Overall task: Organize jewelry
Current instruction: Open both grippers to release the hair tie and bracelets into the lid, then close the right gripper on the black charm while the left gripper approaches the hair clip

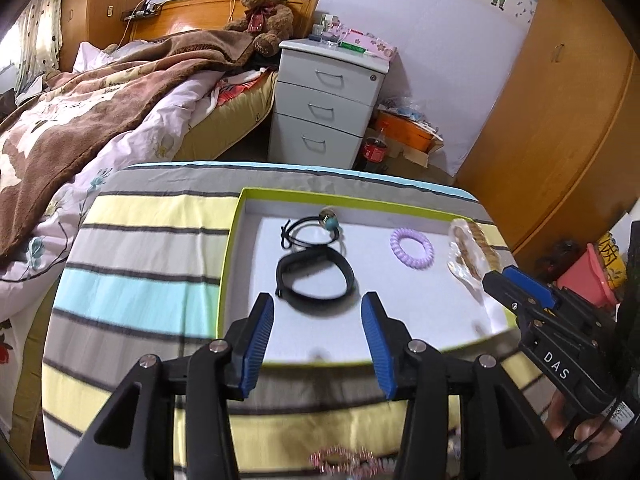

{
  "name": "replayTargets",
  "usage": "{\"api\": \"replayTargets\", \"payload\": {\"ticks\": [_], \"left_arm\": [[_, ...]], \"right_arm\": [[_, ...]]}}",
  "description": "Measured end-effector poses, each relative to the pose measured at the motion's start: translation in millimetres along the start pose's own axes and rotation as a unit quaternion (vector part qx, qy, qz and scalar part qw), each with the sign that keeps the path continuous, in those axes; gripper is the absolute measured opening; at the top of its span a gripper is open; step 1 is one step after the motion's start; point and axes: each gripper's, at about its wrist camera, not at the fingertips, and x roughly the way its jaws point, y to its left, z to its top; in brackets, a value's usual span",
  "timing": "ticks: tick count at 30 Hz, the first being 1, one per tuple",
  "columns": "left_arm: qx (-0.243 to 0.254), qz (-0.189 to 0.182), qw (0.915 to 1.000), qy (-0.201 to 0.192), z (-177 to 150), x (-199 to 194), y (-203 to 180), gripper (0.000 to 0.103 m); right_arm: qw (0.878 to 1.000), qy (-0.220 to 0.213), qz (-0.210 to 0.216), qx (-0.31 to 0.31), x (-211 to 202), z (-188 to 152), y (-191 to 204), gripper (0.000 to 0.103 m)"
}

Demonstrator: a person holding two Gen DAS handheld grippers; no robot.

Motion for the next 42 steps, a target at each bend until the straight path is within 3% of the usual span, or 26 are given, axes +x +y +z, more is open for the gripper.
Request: {"api": "replayTargets", "payload": {"ticks": [12,16,22,28,42], "left_arm": [[0.006,-0.008,0.9999,-0.012,-47,-38,-4,0.048],[0.003,-0.010,0.9999,-0.007,-65,-41,-1,0.048],[-0.010,-0.008,0.9999,-0.002,-86,-48,8,0.049],[-0.031,-0.003,0.9995,-0.001,-100,-54,23,0.049],[-0.037,-0.020,0.9990,0.014,-118,-55,30,0.049]], "right_arm": [[1.000,-0.005,0.016,0.012,-35,-45,-3,0.031],[1.000,0.001,0.026,0.007,-39,-61,2,0.039],[0.999,0.006,0.037,0.008,-42,-79,3,0.040],[0.998,0.025,0.063,0.002,-37,-94,6,0.050],[0.996,0.057,0.070,-0.019,-25,-109,22,0.050]]}}
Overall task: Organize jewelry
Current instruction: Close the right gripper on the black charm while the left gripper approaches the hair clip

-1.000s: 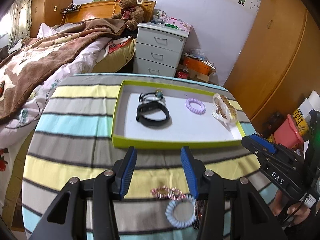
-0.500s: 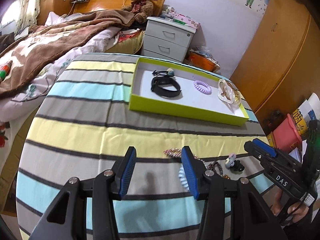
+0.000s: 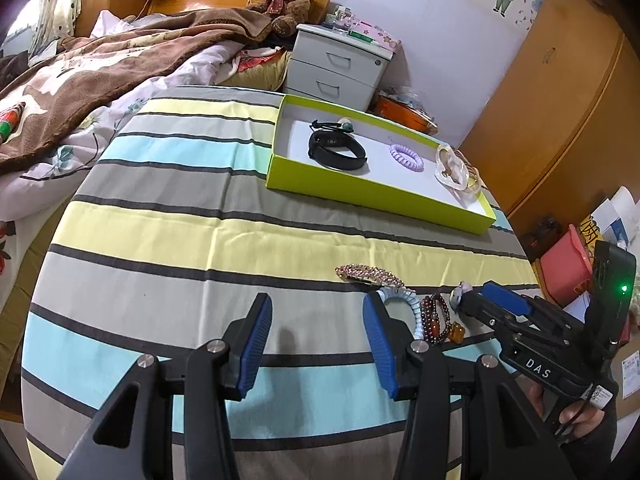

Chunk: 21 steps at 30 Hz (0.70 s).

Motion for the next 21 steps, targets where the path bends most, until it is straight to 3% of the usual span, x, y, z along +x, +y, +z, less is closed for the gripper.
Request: {"api": "replayTargets", "payload": {"ticks": [9,11,13,21], "left_arm": [[-0.008,0.007,0.9999,0.008,0,5,3,0.050],[-0.010,0.007,0.9999,0.011,0,7,3,0.050],[-0.011,0.007,0.9998,0.012,0,8,3,0.050],[-0.007,0.008,0.9997,0.021,1,13,-1,0.050]], "right_arm": [[1.000,0.004,-0.007,-0.014,2,-1,6,0.050],[1.000,0.005,-0.008,-0.019,2,-1,8,0.043],[1.000,0.005,-0.012,-0.023,2,-2,8,0.027],[1.000,0.003,-0.012,-0.022,0,-3,5,0.023]]}}
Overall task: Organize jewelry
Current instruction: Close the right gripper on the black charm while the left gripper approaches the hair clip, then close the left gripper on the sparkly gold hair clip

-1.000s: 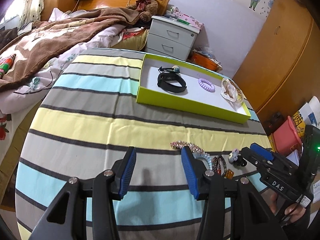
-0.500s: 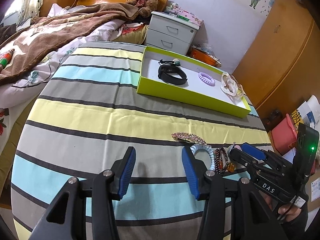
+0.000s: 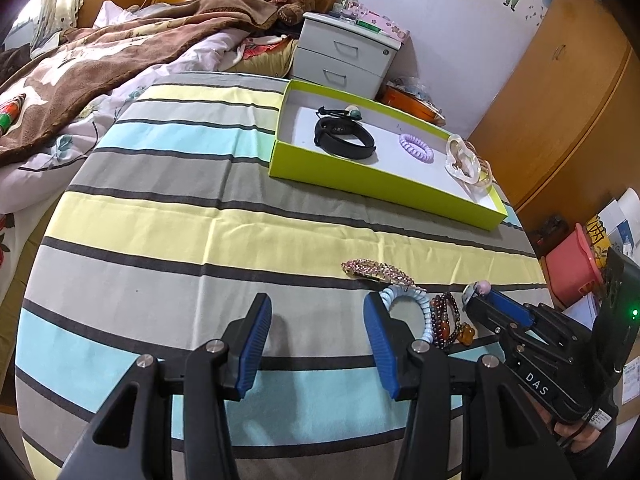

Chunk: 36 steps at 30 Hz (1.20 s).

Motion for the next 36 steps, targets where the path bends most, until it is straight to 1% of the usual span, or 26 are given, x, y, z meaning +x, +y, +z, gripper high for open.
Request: {"api": "replayTargets", "payload": {"ticks": [2,7,13,17,20,23,27,32,36], "left_arm": [[0.001,0.001,1.0000,0.003,1,2,-1,0.050],[0.004,0.003,1.0000,0.007,2,7,-4,0.050],[0.010,-0.005,0.9997,0.020,4,17,-14,0.050],[0.008,-0.025,0.9993,0.028,9,24,-22,0.050],[0.009,-0.017,0.9993,0.033,13,29,-31,0.050],[0.008,-0.017,0.9991,0.038,18,36,-37,0.050],[0.016,0.006,0.9993,0.033,20,40,-45,0.050],[0.020,0.011,0.9993,0.031,24,44,-48,0.050],[0.036,0.029,0.9985,0.028,26,48,-56,0.050]], "right_arm": [[1.000,-0.003,-0.003,0.002,-2,0,-2,0.022],[1.000,-0.017,-0.007,0.013,-9,-1,-11,0.021],[0.999,-0.026,-0.010,0.027,-15,-3,-20,0.021],[0.999,-0.032,-0.011,0.030,-18,-4,-23,0.021],[0.999,-0.035,-0.010,0.033,-20,-5,-24,0.021],[0.999,-0.038,-0.009,0.036,-22,-5,-26,0.021],[0.999,-0.040,-0.006,0.035,-22,-4,-26,0.021],[0.998,-0.042,-0.003,0.040,-23,-5,-28,0.021],[0.998,-0.044,-0.003,0.042,-24,-6,-29,0.021]]}}
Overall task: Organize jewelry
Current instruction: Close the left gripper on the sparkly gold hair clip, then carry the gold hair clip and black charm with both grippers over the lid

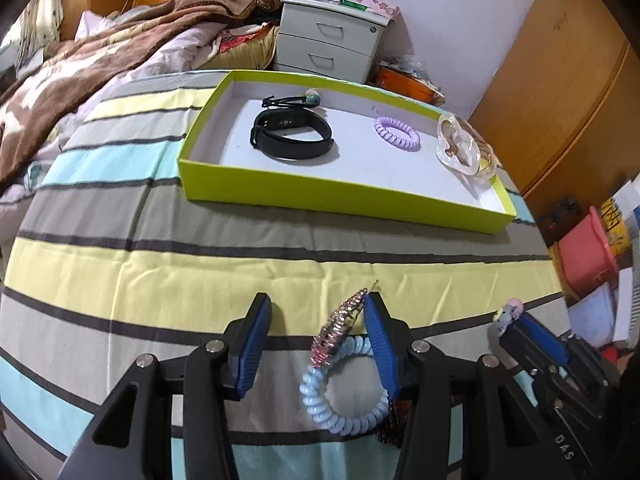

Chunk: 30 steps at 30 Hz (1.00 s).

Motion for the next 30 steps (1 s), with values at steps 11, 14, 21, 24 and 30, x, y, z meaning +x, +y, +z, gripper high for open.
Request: {"api": "replayTargets", "payload": {"ticks": [11,14,21,24,30], "left_arm": [[0.066,0.025,0.9975,-0.006,-6,0,-17,0.038],[0.068,0.013,0.9976,-0.006,-7,0,-18,0.027],[0.067,0.010,0.9977,-0.009,-7,-3,-18,0.021],[0.066,0.015,0.9976,-0.015,-6,-6,-16,0.014],[0.063,0.011,0.9978,-0.019,-6,-10,-14,0.013]], "right_arm": [[1.000,-0.001,0.003,0.001,1,0,0,0.021],[1.000,-0.001,0.003,0.000,1,0,0,0.021],[1.000,-0.003,0.002,0.000,0,1,0,0.021],[1.000,-0.005,0.000,-0.001,0,2,0,0.021],[1.000,-0.010,-0.002,-0.002,-5,3,1,0.021]]}}
